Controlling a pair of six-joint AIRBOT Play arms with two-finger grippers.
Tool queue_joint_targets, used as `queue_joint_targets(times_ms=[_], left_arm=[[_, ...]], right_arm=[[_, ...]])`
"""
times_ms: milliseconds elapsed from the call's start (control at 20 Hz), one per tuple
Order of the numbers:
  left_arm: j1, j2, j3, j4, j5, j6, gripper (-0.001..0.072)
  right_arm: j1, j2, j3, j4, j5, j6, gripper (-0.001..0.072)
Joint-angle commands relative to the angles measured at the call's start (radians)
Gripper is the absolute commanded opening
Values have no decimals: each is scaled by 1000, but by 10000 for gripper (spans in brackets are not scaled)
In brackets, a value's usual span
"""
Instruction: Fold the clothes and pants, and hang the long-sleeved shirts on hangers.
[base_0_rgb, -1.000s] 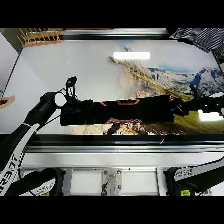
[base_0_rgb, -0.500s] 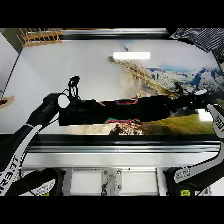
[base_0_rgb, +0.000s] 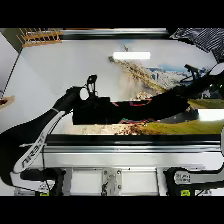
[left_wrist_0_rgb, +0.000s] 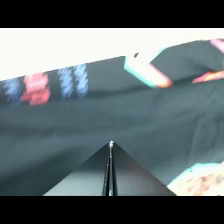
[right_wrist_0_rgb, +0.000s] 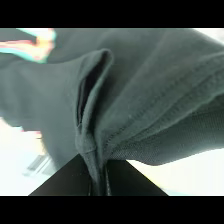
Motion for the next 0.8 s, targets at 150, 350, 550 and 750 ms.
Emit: queue_joint_targets(times_ms=[150, 350, 550, 750], left_arm=[[-159, -308, 344, -128, -44, 39, 6], [-223, -443, 503, -133, -132, 38, 6], [-246, -499, 602, -133, -169, 38, 6], [-216, -478, 607, -122, -185, 37, 6]], right_arm=[[220, 61, 279, -70, 153, 202, 15], [338, 61, 369, -93, 154, 224, 15], [394, 61, 377, -96, 153, 230, 15], [406, 60, 377, -96, 153, 234, 15]])
